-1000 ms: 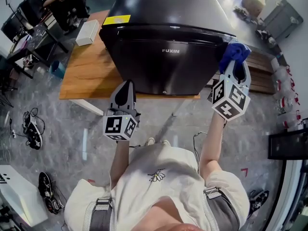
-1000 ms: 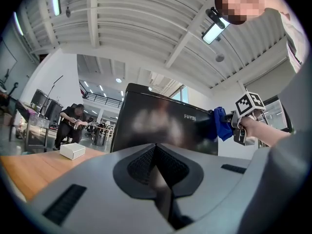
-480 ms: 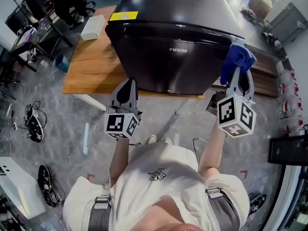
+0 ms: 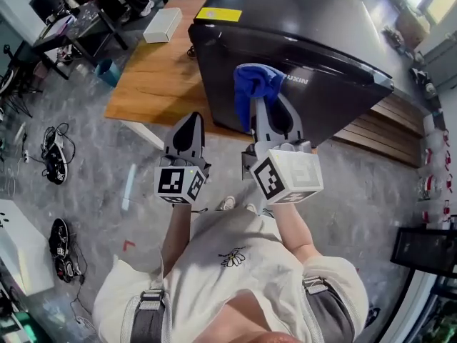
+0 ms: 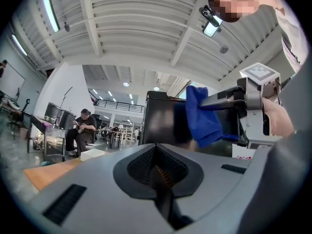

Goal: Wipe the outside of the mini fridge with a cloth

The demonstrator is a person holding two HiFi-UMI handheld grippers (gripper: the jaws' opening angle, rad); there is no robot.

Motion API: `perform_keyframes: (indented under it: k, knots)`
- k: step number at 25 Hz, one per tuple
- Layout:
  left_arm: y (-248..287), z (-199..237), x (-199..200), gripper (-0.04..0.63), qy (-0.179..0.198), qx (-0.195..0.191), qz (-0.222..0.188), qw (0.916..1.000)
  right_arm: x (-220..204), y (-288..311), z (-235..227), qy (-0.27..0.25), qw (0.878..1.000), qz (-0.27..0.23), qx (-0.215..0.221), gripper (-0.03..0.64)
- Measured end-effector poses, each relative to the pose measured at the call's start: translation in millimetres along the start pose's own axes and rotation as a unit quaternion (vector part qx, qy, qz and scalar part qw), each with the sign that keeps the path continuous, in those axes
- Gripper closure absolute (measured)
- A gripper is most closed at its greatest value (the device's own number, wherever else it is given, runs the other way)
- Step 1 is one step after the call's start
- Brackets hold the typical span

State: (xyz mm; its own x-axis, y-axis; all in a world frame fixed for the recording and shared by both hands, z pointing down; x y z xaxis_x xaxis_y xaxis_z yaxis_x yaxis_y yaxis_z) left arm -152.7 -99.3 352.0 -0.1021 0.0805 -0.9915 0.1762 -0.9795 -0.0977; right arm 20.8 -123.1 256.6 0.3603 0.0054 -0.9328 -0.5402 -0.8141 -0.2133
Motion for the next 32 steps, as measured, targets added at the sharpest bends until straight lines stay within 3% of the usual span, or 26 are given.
perform_keyframes:
  k: [3,7,17,22,32]
  knots:
    - [-8.5,15.4,-1.5,0.591,-0.004,0.025,0.0,0.9997,-31.6,33.9,33.3,-0.061,0.997,0.022,0.036,0.555]
    - [-19.8,31.6,-1.0,0.591,-0.007,0.05,-0.002,0.9987,-61.1,70.9,55.1,-0.128,0.991,0.035,0.03,0.555]
    - [-24.5,47.0,-6.2,0.591,-0.019,0.063,0.001,0.9978,-84.6,110.0,58.3,-0.166,0.984,0.058,-0.009,0.555]
    - [-23.2,47.1,-6.6,0.591,-0.021,0.06,0.002,0.998,-81.0,103.7,53.2,-0.209,0.976,0.048,-0.025,0.555]
    - [-10.7,40.7,-6.0,0.591,-0.02,0.04,0.003,0.999,-64.8,73.1,25.6,-0.227,0.972,0.044,-0.041,0.555]
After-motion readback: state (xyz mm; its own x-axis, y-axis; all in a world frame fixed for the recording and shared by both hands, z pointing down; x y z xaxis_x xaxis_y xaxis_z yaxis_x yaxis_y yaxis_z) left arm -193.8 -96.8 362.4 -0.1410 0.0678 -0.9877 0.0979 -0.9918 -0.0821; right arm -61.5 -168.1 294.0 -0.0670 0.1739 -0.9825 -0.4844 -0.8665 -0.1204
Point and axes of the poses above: the fingertips, and each gripper's own axes: y forward along the fingers, z to its left, x out of its top, the point moved 5 cm from there along -y, backward along the fingers, and after that the axes turned 6 degrees about x, right-handed, at the moved point
